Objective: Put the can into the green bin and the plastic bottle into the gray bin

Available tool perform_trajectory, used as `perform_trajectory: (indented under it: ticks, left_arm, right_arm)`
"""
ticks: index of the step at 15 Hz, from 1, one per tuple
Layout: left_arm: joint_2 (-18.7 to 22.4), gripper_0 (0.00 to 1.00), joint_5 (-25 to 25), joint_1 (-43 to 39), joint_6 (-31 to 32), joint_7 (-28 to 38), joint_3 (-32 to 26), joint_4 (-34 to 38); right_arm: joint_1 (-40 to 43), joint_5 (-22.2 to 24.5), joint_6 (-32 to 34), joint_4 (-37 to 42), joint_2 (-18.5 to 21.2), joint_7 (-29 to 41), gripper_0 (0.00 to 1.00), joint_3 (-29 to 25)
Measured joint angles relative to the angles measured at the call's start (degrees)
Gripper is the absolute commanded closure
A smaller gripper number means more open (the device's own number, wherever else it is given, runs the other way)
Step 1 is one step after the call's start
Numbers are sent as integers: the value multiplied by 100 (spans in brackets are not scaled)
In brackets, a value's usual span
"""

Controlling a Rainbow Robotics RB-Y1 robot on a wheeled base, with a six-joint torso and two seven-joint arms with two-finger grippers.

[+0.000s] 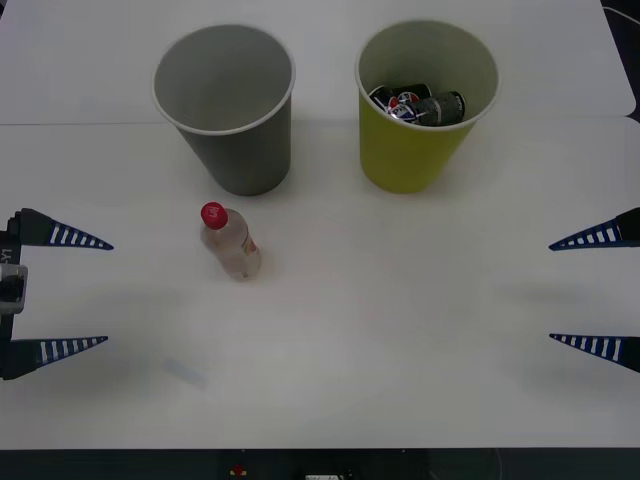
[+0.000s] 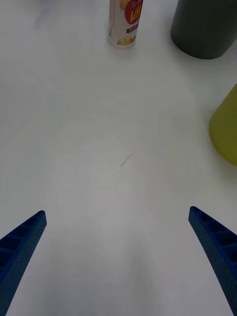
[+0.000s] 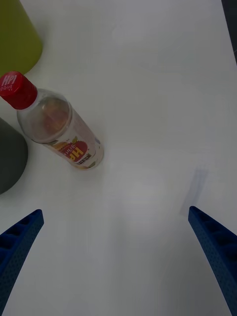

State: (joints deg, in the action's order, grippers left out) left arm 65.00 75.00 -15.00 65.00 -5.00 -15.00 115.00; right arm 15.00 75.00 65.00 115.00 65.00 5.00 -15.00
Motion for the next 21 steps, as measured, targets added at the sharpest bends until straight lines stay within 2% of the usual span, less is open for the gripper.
perform_trajectory:
  ticks: [11, 16, 21]
  left_arm:
    - [-110, 0, -71, -178, -214, -49, -240, -63]
    - [-143, 0, -636, -73, -261, -93, 53, -664]
    - [-619, 0, -811, 181, -278, -283, 249, -1138]
  right_arm:
    - [0, 0, 0, 0, 0, 0, 0, 0]
    - [0, 0, 0, 0, 0, 0, 0, 0]
    - [0, 0, 0, 0, 0, 0, 0, 0]
